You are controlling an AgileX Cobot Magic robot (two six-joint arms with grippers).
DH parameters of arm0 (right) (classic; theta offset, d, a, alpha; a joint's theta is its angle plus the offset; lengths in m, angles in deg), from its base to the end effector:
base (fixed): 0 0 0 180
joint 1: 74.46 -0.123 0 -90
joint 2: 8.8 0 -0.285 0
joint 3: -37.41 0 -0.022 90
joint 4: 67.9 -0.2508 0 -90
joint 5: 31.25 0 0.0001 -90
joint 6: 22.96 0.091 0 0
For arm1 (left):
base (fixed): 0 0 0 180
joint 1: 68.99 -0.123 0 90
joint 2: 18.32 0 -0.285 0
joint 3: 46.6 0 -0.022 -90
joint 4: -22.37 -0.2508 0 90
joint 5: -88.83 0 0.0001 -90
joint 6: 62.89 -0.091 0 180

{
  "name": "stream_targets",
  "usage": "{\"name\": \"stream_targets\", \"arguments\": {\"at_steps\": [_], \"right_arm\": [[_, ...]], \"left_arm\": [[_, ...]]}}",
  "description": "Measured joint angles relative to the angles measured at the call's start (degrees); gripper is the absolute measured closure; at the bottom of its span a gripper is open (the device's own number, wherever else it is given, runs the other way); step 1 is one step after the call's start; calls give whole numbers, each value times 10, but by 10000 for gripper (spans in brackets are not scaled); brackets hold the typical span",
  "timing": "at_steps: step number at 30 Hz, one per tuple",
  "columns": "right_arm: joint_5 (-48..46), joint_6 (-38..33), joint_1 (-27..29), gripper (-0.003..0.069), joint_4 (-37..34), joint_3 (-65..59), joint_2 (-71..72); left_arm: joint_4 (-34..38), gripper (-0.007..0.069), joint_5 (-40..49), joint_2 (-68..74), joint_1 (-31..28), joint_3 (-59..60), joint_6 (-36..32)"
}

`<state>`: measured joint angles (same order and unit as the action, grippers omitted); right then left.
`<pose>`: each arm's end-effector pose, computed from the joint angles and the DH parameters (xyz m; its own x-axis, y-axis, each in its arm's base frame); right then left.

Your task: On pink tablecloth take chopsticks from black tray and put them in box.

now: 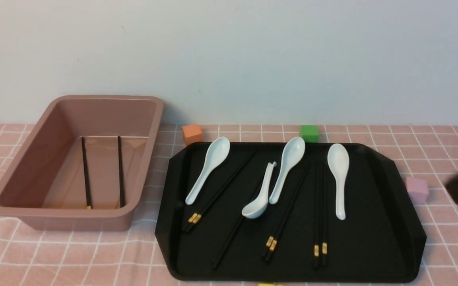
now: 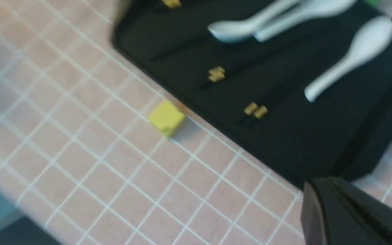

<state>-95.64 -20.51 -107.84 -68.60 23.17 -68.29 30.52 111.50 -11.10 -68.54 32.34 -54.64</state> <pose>0.1252 0.0837 0.3921 -0.6477 -0.3693 -0.6664 -0.5258 0.8497 0.0403 0.0521 -0.0054 0.1685 -0.3235 -0.2690 -0.9072 -0.0295 0.9611 -0.2745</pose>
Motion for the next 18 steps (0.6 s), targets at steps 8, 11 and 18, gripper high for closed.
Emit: {"name": "stream_targets", "arguments": {"at_steps": [8, 11, 18], "right_arm": [[315, 0, 195, 673, 7, -390, 277], [370, 0, 231, 673, 20, -468, 356], [408, 1, 288, 673, 36, -635, 521]], "left_arm": [[0, 386, 0, 0, 0, 0, 0], [0, 386, 0, 0, 0, 0, 0], [0, 386, 0, 0, 0, 0, 0]]}}
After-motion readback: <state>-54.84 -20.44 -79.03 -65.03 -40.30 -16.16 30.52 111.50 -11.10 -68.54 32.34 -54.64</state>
